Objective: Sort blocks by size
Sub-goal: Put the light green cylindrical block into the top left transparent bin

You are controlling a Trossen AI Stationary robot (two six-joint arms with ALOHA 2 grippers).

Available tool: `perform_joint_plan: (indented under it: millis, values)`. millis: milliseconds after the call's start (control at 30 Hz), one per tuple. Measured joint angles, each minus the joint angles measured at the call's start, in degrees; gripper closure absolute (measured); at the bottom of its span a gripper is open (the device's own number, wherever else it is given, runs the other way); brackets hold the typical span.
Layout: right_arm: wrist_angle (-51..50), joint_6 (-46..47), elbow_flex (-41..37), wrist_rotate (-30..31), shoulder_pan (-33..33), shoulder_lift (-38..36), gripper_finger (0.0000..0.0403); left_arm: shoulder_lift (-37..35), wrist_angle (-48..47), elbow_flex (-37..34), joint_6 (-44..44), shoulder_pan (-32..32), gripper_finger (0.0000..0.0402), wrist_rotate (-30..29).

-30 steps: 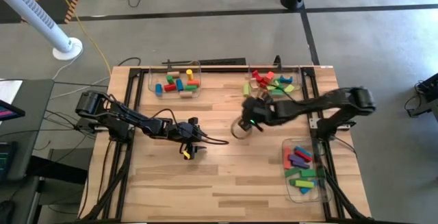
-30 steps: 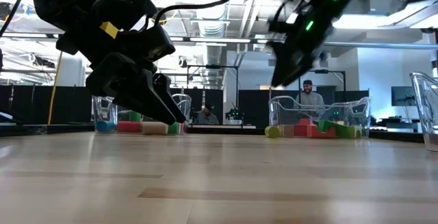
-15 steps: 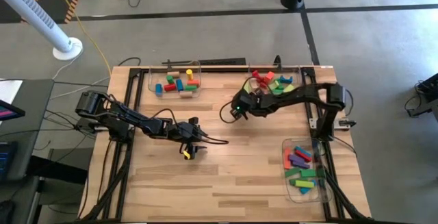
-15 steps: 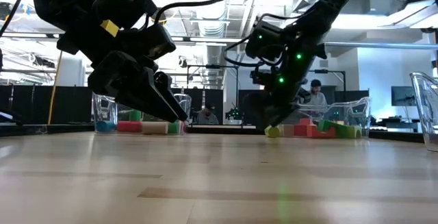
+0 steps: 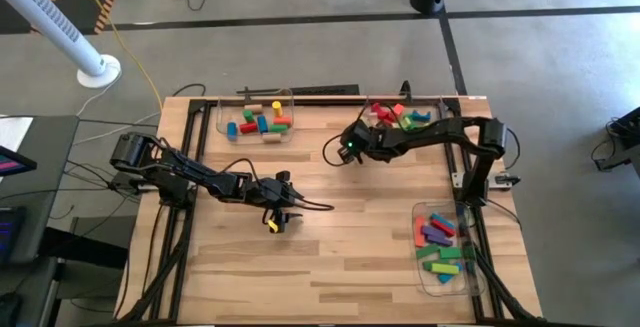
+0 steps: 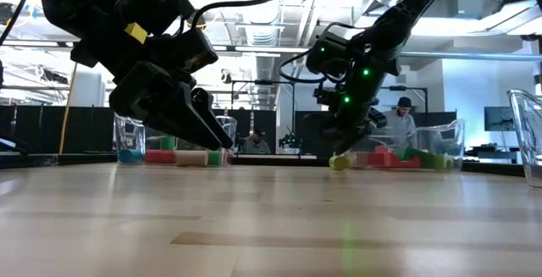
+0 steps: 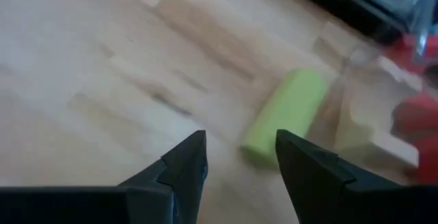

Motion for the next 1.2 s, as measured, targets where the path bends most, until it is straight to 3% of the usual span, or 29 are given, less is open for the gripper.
perform_joint_plan:
  millis: [500,800,1067,1200]
  values:
    - [-1.22,0.86,0.02,-1.49,-0.93,0.46,0.0194,0.0,0.07,0.0,0.0,0.0,0.0154,0.0]
    - [2.14,-0.99,-0.04,-8.69,2.56,-0.21,0.0194,0.0,0.08,0.0,0.02,0.0,0.0154,0.0]
    - [2.95,-3.08,0.02,-6.93,3.97,-3.65,0.0194,0.0,0.05,0.0,0.02,-0.01,0.0154,0.02]
    - [2.86,-3.29,0.02,-3.11,3.61,-4.55,0.0194,0.0,0.04,0.0,0.03,0.0,0.0154,0.02]
